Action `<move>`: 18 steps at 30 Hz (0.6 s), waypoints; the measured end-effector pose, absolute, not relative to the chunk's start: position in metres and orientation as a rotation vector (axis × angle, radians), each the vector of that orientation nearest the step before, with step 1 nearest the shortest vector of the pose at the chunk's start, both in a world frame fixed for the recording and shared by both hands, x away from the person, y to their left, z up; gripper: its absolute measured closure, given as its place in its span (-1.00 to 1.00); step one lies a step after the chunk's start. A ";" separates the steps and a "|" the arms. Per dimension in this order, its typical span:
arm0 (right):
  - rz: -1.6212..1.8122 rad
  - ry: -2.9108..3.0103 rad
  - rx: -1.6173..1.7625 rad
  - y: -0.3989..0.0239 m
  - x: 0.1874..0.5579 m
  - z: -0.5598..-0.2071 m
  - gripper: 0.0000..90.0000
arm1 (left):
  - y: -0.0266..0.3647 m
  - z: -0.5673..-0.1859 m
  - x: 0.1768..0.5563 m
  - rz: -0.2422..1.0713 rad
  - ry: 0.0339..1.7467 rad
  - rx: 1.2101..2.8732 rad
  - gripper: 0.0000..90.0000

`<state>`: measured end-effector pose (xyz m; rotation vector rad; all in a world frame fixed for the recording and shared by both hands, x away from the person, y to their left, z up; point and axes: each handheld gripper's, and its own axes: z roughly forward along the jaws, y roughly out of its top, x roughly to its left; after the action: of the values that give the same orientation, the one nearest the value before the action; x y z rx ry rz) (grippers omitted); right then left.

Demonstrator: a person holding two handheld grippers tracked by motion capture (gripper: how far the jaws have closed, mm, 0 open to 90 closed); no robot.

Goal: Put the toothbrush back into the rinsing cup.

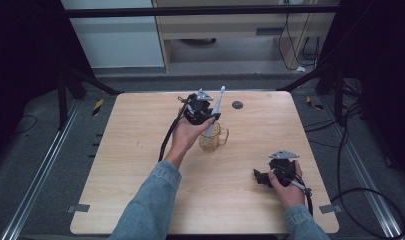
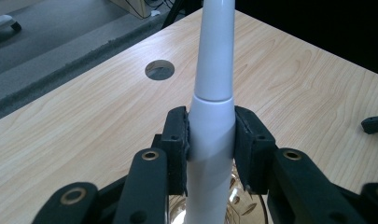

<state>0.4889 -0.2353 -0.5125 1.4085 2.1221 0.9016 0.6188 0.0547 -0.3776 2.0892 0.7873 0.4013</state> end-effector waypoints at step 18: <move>0.901 2.122 1.408 -0.235 0.489 -0.512 -0.99 | 0.055 -0.386 0.617 0.395 0.793 2.110 0.50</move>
<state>0.4889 -0.2353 -0.5125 1.4081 2.1220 0.9014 0.6171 0.0548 -0.3857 2.1099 0.7925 0.3952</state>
